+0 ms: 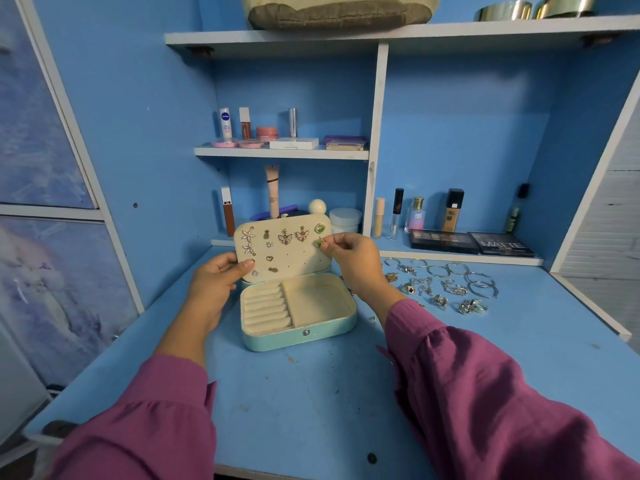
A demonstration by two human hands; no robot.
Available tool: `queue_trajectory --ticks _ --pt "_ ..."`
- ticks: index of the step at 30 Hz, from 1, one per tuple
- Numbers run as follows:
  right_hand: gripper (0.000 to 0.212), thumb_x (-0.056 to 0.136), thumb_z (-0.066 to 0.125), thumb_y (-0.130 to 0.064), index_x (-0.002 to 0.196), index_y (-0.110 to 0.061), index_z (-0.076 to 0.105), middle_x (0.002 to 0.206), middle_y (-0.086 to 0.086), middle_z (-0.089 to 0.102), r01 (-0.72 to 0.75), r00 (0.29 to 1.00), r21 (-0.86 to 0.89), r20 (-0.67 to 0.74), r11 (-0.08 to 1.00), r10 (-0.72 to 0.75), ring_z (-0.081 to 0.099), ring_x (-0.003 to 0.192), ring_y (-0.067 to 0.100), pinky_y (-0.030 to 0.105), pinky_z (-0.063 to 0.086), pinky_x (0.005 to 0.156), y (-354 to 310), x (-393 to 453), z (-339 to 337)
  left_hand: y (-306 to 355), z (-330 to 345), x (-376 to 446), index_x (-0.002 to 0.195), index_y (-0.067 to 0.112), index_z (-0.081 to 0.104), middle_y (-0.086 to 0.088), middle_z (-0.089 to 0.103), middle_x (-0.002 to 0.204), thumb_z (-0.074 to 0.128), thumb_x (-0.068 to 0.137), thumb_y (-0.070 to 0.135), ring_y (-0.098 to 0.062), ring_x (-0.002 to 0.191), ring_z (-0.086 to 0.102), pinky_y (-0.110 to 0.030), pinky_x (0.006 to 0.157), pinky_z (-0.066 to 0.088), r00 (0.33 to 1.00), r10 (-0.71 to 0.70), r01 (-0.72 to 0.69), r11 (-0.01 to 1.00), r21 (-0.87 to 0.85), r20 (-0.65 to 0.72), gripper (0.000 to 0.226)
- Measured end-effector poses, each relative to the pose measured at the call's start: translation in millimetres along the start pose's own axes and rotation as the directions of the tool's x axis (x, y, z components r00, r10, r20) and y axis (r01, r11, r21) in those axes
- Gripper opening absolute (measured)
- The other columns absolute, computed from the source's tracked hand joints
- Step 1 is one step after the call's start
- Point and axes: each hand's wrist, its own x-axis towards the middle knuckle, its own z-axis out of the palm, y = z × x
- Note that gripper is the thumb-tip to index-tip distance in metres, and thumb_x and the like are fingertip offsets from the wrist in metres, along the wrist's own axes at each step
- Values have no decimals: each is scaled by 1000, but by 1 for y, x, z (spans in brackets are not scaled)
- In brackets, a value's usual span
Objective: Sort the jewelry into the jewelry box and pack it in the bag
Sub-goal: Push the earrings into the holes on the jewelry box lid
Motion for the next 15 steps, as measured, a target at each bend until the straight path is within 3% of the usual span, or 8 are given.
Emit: queue_trajectory --ticks 4,7,9,12,15 --pt "13 83 72 -19 88 -16 60 87 3 67 -29 999 21 -40 999 29 63 82 14 24 53 76 -4 -1 1 0 -1 0 95 21 69 7 75 96 66 87 15 -11 88 64 -29 74 41 1000 0 0 1000 6 1 11" --pt "26 84 71 -22 101 -20 52 75 -1 62 -53 998 -44 -34 998 51 56 62 1 12 44 54 -12 -2 -2 2 -1 -1 95 21 70 6 74 96 67 86 15 -12 89 64 -30 76 41 1000 -8 8 1000 6 5 12" --pt "28 85 70 -17 109 -16 55 70 0 64 -60 998 -70 26 996 62 51 45 -3 14 40 49 -17 -1 -6 3 -2 -2 94 20 70 5 75 95 69 84 15 -13 89 64 -30 77 41 1000 -16 16 1000 5 3 11" --pt "20 83 70 -8 100 -9 59 75 9 67 -116 989 -35 92 993 119 50 38 -3 12 37 40 -25 -1 -14 4 -4 -1 93 19 71 1 75 96 72 81 14 -17 91 64 -32 78 41 1000 -30 30 1000 4 -2 12" --pt "16 81 72 -5 86 -13 60 78 10 69 -175 974 -1 144 985 173 56 46 2 15 37 42 -27 -1 -21 7 -5 -2 91 18 72 -1 74 95 73 79 12 -17 90 62 -31 76 40 999 -35 35 999 -11 -1 13"
